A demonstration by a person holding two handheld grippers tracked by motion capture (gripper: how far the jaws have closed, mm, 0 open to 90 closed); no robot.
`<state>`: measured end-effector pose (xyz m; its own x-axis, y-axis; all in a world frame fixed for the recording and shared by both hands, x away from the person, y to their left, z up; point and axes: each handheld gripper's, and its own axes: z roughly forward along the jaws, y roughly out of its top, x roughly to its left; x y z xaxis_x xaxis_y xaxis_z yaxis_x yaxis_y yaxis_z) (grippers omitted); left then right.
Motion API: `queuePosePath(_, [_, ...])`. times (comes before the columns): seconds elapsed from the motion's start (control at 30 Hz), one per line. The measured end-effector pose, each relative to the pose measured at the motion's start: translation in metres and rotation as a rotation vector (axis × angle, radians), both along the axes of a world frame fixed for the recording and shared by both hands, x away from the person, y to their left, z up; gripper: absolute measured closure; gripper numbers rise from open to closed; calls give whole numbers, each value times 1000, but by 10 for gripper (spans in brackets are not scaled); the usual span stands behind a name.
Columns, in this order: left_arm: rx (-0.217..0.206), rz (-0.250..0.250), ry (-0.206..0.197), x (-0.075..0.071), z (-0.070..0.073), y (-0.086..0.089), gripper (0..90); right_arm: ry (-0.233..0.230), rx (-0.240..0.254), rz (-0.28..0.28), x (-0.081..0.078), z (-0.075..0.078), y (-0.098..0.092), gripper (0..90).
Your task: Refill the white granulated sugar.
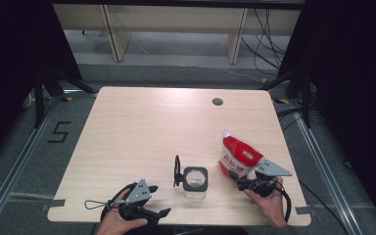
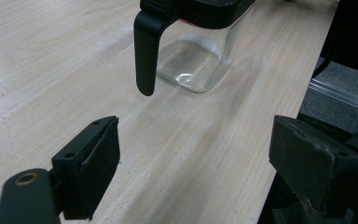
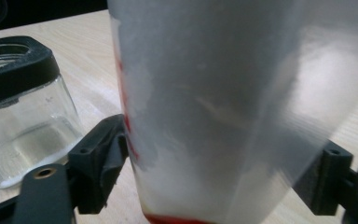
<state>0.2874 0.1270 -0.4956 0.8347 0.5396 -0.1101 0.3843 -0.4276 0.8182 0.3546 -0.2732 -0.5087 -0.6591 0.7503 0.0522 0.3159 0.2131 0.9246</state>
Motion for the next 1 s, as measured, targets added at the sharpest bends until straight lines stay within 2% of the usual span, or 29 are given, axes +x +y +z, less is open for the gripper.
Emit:
queuePosePath(0.03, [-1,0,-3,0,0,0,160,8,20,-5,0,0,1,238])
queuePosePath(0.1, [1,0,-7,0,0,0,160,-50,4,17,5,-1,0,242])
queuePosePath(0.13, [1,0,-7,0,0,0,160,-50,4,17,5,-1,0,242])
queuePosePath(0.17, [-1,0,-2,0,0,0,160,-59,28,35,8,-3,1,249])
queuePosePath(0.2, [9,-3,-3,0,0,0,160,-72,16,25,8,-2,0,249])
queuePosePath(0.27, [-3,-1,-1,0,0,0,160,-62,24,22,10,-4,1,250])
queuePosePath(0.3, [-1,-6,-18,1,0,0,160,-63,22,19,10,-5,1,252])
queuePosePath(0.33, [-1,-6,-18,1,0,0,160,-11,36,26,8,-5,2,256])
queuePosePath(0.37, [17,1,-17,2,-1,1,160,-15,40,17,8,-5,3,258])
queuePosePath(0.4, [4,-12,-27,2,-1,0,160,-42,26,35,11,-6,2,258])
queuePosePath(0.43, [4,-12,-27,2,-1,0,160,-34,34,28,10,-5,4,262])
queuePosePath(0.47, [-14,8,-3,0,-2,-1,160,-34,34,28,10,-5,4,262])
queuePosePath(0.5, [-10,14,-6,-1,-2,-1,160,-6,42,37,9,-5,4,268])
queuePosePath(0.53, [-1,7,-15,0,-2,0,160,-20,31,46,11,-5,4,276])
queuePosePath(0.57, [-4,0,-4,1,-2,0,160,-57,32,53,13,-6,4,277])
queuePosePath(0.6, [34,-11,-8,2,-1,1,160,-71,23,63,15,-6,4,287])
queuePosePath(0.63, [34,-11,-8,2,-1,1,160,-71,23,63,15,-6,4,287])
queuePosePath(0.67, [9,-6,1,1,-2,0,160,-59,28,64,14,-6,4,291])
queuePosePath(0.77, [3,-7,1,1,-1,-1,160,-58,33,52,15,-6,6,292])
queuePosePath(0.8, [4,-11,-9,1,-1,-1,160,-48,2,51,16,-6,6,293])
queuePosePath(0.83, [11,-23,-27,2,-1,-1,160,-48,2,51,16,-6,6,293])
queuePosePath(0.87, [11,-22,-29,2,-1,-1,160,-19,5,46,16,-6,9,295])
queuePosePath(0.9, [11,-22,-29,2,-1,-1,160,-19,5,46,16,-6,9,295])
queuePosePath(0.93, [4,-5,-7,1,-1,0,160,-49,-16,60,20,-6,8,306])
queuePosePath(0.97, [5,-5,-1,1,-1,0,160,-40,-5,75,20,-6,9,319])
queuePosePath(1.0, [14,-4,-22,2,-1,1,160,-39,-1,83,20,-5,9,316])
